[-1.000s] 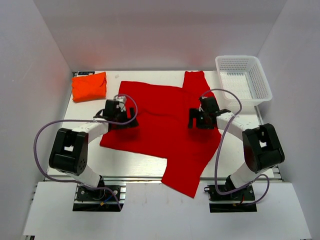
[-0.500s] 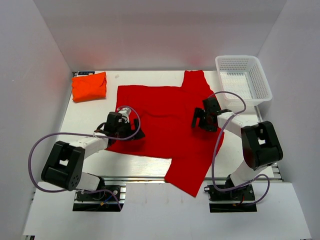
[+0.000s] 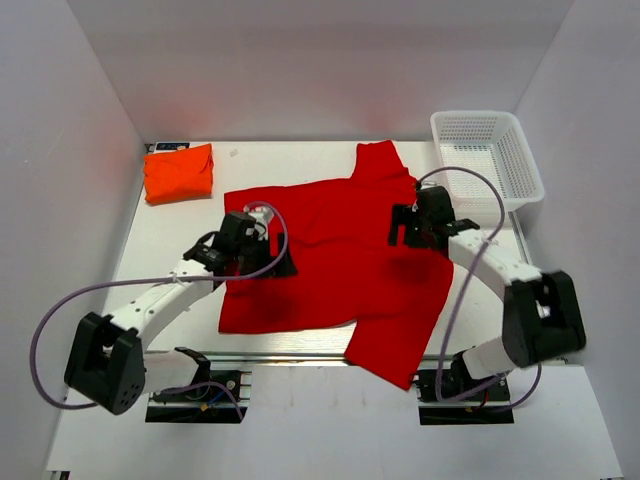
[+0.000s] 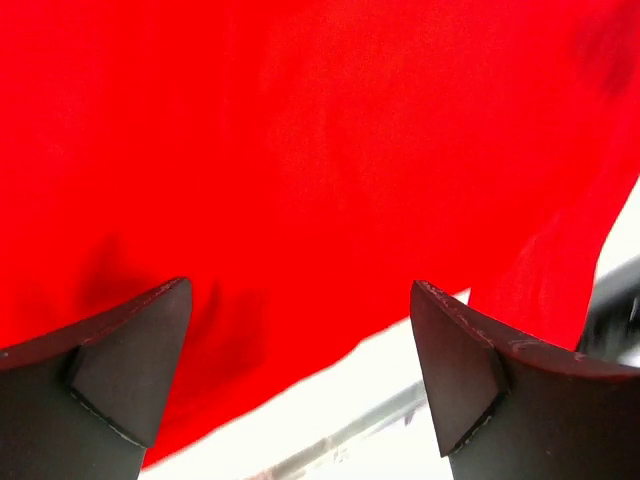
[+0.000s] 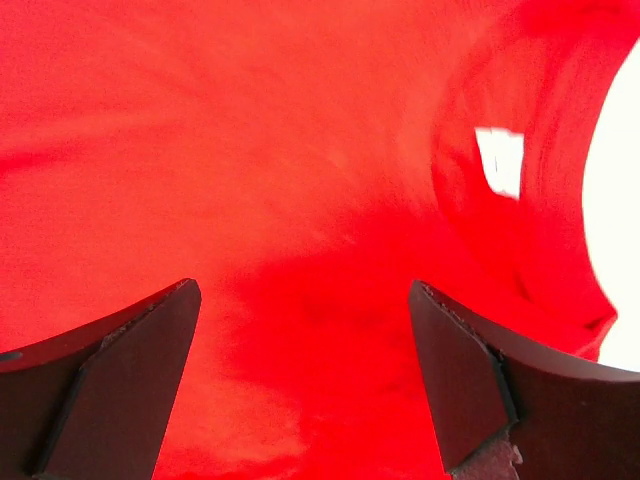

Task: Fold and stack the t-shirts
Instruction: Flatten out the tshirt

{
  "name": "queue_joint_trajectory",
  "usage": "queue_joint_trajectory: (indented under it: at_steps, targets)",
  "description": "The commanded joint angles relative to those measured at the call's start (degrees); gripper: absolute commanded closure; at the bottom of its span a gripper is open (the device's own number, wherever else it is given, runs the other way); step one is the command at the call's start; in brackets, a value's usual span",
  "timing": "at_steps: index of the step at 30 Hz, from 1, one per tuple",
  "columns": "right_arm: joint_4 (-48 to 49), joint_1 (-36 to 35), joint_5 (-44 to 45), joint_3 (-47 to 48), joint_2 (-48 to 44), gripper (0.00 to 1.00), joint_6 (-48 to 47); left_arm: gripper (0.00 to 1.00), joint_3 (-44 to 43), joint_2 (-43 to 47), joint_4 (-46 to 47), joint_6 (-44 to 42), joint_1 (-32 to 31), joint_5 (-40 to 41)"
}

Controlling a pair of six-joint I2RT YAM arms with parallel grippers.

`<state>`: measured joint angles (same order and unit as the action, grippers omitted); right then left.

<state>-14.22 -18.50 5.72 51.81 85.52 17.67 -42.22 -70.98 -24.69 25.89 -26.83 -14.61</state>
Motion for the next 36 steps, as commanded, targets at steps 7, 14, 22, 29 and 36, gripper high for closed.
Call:
queue_joint_trajectory:
  at_steps: [7,14,22,29,36]
  targets:
    - [11.76,-5.92,-13.45,-5.14,-6.77,0.10,-8.61,0.00,-20.52,-13.17,-6.69,0.39,3.36,33.85]
    - [10.62,-8.49,-8.01,-3.74,1.93,0.10,-8.27,0.00,-34.76,-31.05,-7.83,-0.14,12.23,35.53]
    - [8.68,-8.39,-5.98,-1.98,9.31,0.10,-6.33,0.04,-36.97,-40.02,1.65,-3.48,19.35,30.79]
    - [7.98,-8.39,-4.15,-0.84,11.69,0.10,-5.45,0.22,-39.79,-45.38,8.68,-6.81,21.64,23.05]
    - [6.84,-8.13,-3.69,-0.13,12.74,0.10,-5.45,0.50,-42.77,-48.11,8.69,-7.34,22.87,21.21]
